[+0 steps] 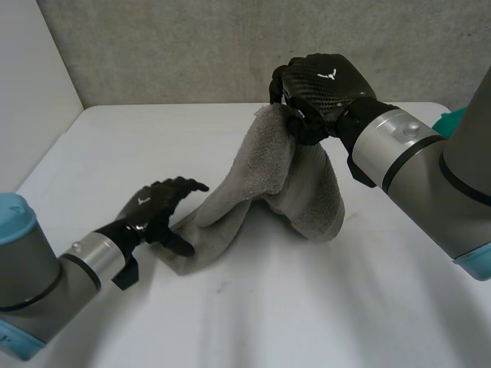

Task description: Fold the laundry.

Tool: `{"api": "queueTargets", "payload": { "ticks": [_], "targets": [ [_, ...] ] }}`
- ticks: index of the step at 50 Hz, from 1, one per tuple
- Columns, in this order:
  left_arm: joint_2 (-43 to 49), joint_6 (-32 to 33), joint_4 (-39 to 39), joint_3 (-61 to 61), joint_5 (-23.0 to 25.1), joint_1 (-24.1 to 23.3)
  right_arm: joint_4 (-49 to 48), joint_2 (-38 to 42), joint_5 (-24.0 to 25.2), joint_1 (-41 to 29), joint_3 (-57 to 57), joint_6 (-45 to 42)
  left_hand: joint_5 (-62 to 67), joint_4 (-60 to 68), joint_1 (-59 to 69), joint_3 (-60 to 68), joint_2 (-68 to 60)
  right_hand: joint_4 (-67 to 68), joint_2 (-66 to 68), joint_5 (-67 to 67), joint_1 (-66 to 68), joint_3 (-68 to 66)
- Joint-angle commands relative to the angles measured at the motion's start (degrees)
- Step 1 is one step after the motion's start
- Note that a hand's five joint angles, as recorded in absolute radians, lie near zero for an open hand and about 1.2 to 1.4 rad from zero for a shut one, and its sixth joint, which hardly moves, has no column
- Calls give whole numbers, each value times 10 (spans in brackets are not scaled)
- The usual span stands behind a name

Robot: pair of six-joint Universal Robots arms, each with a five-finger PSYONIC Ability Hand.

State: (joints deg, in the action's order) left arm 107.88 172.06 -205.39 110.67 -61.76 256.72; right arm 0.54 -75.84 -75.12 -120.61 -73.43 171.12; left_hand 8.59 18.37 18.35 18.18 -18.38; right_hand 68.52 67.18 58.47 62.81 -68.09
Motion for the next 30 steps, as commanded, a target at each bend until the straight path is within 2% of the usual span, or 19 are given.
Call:
{"api": "queueTargets", "payload": {
  "ticks": [1,6,13,14,15,17,18,20,24,25,28,30],
  "targets": [
    [44,-20,-25,-13,-11,-24,-2,-6,0,-2,4,20,15,18,18,20,-18,115,128,115,172,-119],
    [65,-37,-25,-39,-10,-34,-1,-19,1,-6,0,28,15,18,18,20,-18,115,128,115,172,-119],
    [81,-67,-26,-80,-25,-81,-2,-40,5,-7,-7,44,59,61,61,63,-61,115,128,115,172,-119],
    [84,-72,-26,-84,-27,-88,-2,-42,6,-7,-7,47,103,105,105,107,-105,115,128,115,172,-119],
    [89,-82,-25,-93,-27,-102,-2,-47,6,-5,-8,51,225,227,227,229,-227,115,128,115,172,-119],
    [95,-89,-24,-100,-30,-113,-2,-49,6,-4,-10,54,380,382,382,384,-382,115,128,115,172,-119],
    [97,-94,-22,-106,-33,-120,-4,-51,6,-2,-10,56,612,614,614,616,-614,115,128,115,172,-119],
    [95,-95,-20,-112,-42,-120,-6,-51,6,2,-10,56,614,616,617,618,-616,115,128,115,172,-119],
    [67,-93,-19,-112,-85,-78,0,-48,8,29,-10,46,614,616,617,618,-616,115,128,115,172,-119],
    [44,-86,-19,-112,-97,-50,3,-47,9,36,-11,40,614,616,617,618,-616,115,128,115,172,-119],
    [5,-63,-19,-114,-102,-5,33,-38,23,63,-6,-4,614,616,617,618,-616,115,128,115,172,-119],
    [-42,-24,-12,-117,-96,29,75,-31,33,83,2,-59,614,616,617,618,-616,115,128,115,172,-119]
  ]
}}
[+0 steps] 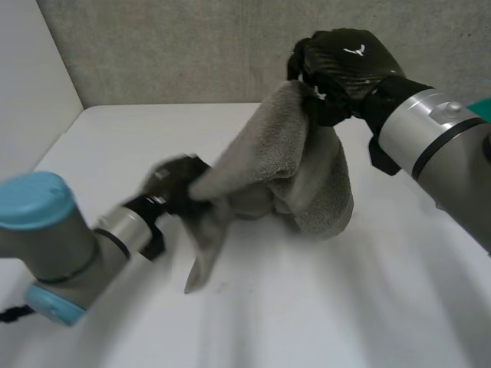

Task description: Fold the laundry.

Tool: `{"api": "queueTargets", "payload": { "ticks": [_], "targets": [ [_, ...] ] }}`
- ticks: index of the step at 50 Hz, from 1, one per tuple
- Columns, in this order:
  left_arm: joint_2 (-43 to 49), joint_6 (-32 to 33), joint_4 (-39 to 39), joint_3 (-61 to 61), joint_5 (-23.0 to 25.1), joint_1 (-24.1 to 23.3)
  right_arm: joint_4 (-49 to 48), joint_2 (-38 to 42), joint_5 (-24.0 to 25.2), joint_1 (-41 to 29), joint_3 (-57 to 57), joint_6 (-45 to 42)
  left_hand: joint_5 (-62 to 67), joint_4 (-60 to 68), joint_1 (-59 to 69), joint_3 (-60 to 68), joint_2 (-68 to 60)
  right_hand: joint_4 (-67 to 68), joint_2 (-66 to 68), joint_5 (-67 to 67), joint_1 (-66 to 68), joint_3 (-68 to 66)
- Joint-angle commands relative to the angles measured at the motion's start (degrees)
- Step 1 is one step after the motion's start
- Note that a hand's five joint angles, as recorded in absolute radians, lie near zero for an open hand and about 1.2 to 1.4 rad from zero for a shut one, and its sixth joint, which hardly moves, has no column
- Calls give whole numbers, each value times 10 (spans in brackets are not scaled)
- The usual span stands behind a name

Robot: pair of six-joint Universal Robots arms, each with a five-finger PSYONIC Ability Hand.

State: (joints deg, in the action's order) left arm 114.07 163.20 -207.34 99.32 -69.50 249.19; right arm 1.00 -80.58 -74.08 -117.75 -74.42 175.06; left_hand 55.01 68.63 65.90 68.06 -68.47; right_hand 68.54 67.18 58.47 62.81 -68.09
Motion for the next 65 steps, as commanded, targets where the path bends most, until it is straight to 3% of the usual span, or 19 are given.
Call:
{"api": "queueTargets", "payload": {
  "ticks": [1,7,10,18,21,26,30,31,34,38,41,42,43,48,55,59,65],
  "targets": [
    [-119,79,12,-4,-16,113,86,19,23,59,16,-117,150,114,141,119,-115,115,128,115,172,-119],
    [-214,190,53,-8,-13,134,189,37,25,63,36,-234,150,114,141,119,-115,115,128,115,172,-119],
    [-218,221,59,-9,-22,126,222,53,24,61,39,-270,150,114,141,119,-115,115,128,115,172,-119],
    [-127,356,54,-60,-128,100,236,131,-2,58,59,-366,150,114,141,119,-115,115,128,115,172,-119],
    [-75,416,46,-147,-179,98,136,166,-46,41,113,-339,150,114,141,119,-115,115,128,115,172,-119],
    [-65,415,-7,-289,-210,92,-106,156,-137,51,147,-236,150,114,141,119,-115,115,128,115,172,-119],
    [-86,384,-119,-365,-217,93,-331,120,-145,56,123,-181,150,114,141,119,-115,115,128,115,172,-119],
    [-92,378,-145,-374,-218,91,-339,115,-135,53,119,-181,150,114,141,119,-115,115,128,115,172,-119],
    [-96,371,-147,-370,-216,84,-312,117,-124,46,121,-184,150,114,141,119,-115,115,128,115,172,-119],
    [-98,372,-102,-310,-203,77,-198,130,-107,37,111,-179,150,114,141,119,-115,84,98,85,142,-89],
    [-104,374,-98,-268,-196,80,-142,146,-97,31,105,-165,150,114,141,119,-115,-189,-175,-188,-132,184],
    [-111,377,-103,-244,-194,82,-107,156,-90,29,103,-150,150,114,141,119,-115,-407,-393,-406,-349,402],
    [-116,380,-107,-230,-192,85,-89,163,-86,29,104,-141,150,114,141,119,-115,-440,-427,-440,-383,436],
    [-150,393,-137,-180,-187,92,5,198,-74,34,115,-40,150,114,141,119,-115,-471,-457,-470,-414,466],
    [-207,411,-126,-172,-169,76,88,247,17,24,151,145,150,114,141,119,-115,-506,-493,-506,-449,502],
    [-231,410,-100,-185,-156,59,92,274,71,4,160,227,150,114,141,119,-115,-548,-535,-547,-491,544],
    [-260,399,-59,-200,-151,30,73,319,100,-36,175,323,150,114,141,119,-115,-558,-545,-558,-501,554]
  ]
}}
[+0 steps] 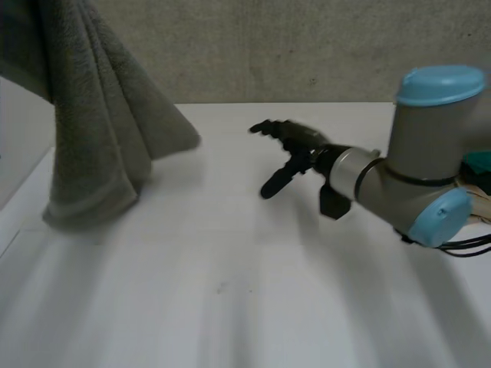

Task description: Fold the laundry.

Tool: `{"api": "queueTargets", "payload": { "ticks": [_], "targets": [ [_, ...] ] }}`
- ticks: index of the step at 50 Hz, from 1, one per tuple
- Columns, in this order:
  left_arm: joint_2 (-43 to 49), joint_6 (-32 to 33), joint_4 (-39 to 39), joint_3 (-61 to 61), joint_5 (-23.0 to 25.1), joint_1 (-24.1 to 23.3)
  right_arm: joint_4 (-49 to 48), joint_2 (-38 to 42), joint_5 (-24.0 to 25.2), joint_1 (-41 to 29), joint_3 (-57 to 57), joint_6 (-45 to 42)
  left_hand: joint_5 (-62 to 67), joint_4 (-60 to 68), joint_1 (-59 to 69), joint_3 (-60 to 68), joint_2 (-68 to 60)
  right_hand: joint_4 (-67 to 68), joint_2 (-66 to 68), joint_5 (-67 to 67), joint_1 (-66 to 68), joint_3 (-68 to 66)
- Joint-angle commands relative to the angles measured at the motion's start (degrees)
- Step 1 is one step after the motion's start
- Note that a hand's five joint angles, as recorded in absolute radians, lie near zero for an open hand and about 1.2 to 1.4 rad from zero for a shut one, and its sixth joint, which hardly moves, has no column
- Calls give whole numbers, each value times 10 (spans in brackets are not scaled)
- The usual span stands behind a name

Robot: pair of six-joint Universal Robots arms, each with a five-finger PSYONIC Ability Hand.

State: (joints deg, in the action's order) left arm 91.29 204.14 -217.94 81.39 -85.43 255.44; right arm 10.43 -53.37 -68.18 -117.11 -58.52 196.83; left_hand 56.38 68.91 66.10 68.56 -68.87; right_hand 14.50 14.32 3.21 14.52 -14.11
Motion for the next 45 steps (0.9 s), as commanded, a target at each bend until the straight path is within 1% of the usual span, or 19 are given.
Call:
{"api": "queueTargets", "payload": {
  "ticks": [1,8,11,12,13,15,16,20,21,23,24,27,28,31,32,35,39,41,45],
  "targets": [
    [-40,-14,56,-25,9,-42,-33,62,40,-56,23,122,136,111,139,114,-111,-15,-13,-2,-15,11],
    [-58,-21,67,-31,4,-77,-69,115,34,-116,60,178,136,111,139,114,-111,2,4,15,2,-6],
    [-59,-20,68,-29,-2,-90,-70,134,34,-146,75,202,136,111,139,114,-111,78,79,90,77,-81],
    [-58,-20,68,-27,-3,-92,-70,136,35,-154,76,206,136,111,139,114,-111,123,125,136,123,-127],
    [-56,-18,69,-25,-6,-94,-68,137,37,-167,76,214,136,111,139,114,-111,301,303,314,301,-305],
    [-55,-16,69,-22,-9,-93,-66,135,34,-176,72,214,136,111,139,114,-111,561,563,574,561,-565],
    [-55,-14,69,-20,-11,-92,-65,133,33,-178,67,212,136,111,139,114,-111,654,656,667,654,-658],
    [-55,-12,73,3,-11,-57,-68,93,-3,-150,40,182,136,111,139,114,-111,655,657,668,655,-659],
    [-57,-12,74,10,-11,-50,-75,68,-29,-123,27,141,136,111,139,114,-111,655,657,668,655,-659],
    [-57,-12,79,23,-9,-35,-81,41,-49,-95,19,80,136,111,139,114,-111,655,657,668,655,-659],
    [-57,-11,86,39,-4,-20,-81,16,-61,-68,20,6,136,111,139,114,-111,655,657,668,655,-659],
    [-56,-10,97,68,3,-1,-66,-9,-71,-42,25,-115,136,111,139,114,-111,655,657,668,655,-659],
    [-54,-9,105,91,10,10,-46,-20,-76,-27,31,-185,136,111,139,114,-111,655,657,668,655,-659],
    [-48,-9,115,133,22,23,-21,-24,-85,-15,46,-259,136,111,139,114,-111,655,657,668,655,-659],
    [-39,-9,117,161,29,26,-9,-21,-86,-8,54,-290,136,111,139,114,-111,655,657,668,655,-659],
    [-17,-9,117,200,42,26,2,-3,-88,-8,68,-328,136,111,139,114,-111,655,657,668,655,-659],
    [41,-16,109,239,54,9,30,55,-94,-8,94,-398,136,111,139,114,-111,655,657,668,655,-659],
    [83,-34,107,245,54,-9,59,97,-114,-8,114,-456,136,111,139,114,-111,655,657,668,655,-659],
    [145,-79,114,240,52,-29,85,155,-156,-7,153,-529,136,111,139,114,-111,655,657,668,655,-659]
  ]
}}
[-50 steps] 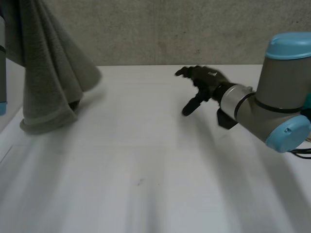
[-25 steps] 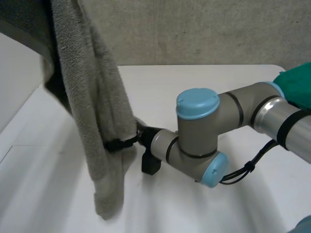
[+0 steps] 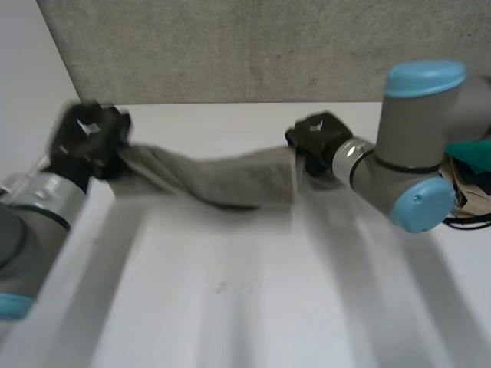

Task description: Fold the laundry.

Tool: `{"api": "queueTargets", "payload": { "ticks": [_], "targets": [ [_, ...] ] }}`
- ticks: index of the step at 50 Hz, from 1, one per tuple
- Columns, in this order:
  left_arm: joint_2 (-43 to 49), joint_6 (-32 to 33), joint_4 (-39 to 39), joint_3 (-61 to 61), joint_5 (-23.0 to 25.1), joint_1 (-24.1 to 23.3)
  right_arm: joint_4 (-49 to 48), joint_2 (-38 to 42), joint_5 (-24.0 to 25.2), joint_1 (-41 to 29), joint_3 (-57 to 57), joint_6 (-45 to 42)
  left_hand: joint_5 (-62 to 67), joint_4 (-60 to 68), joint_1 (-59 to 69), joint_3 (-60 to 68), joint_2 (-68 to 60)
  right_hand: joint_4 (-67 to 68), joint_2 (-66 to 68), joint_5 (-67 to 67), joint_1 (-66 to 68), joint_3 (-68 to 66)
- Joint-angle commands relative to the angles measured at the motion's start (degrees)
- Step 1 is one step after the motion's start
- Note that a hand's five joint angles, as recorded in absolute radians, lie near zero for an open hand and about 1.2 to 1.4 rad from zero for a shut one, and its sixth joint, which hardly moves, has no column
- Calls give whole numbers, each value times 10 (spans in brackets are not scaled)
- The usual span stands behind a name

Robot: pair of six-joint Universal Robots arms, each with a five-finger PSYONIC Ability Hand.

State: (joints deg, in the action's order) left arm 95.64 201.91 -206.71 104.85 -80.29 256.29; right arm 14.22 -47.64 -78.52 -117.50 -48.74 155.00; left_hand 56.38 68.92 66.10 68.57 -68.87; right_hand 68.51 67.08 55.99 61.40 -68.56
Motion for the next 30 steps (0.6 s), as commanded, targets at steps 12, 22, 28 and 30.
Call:
{"api": "queueTargets", "payload": {
  "ticks": [12,22,28,30],
  "targets": [
    [97,-99,23,-17,7,-48,-103,45,-108,46,27,-59,136,111,139,114,-111,-585,-571,-560,-514,586],
    [42,-97,23,-18,8,-50,-111,-141,-51,91,-145,-40,136,111,139,114,-111,-585,-571,-560,-514,586],
    [43,-100,24,-17,10,-50,11,-181,-38,110,-208,-73,136,111,139,114,-111,-496,-482,-471,-425,497],
    [43,-100,25,-16,13,-50,40,-191,-33,123,-237,-73,136,111,139,114,-111,-430,-416,-405,-359,431]
  ]
}}
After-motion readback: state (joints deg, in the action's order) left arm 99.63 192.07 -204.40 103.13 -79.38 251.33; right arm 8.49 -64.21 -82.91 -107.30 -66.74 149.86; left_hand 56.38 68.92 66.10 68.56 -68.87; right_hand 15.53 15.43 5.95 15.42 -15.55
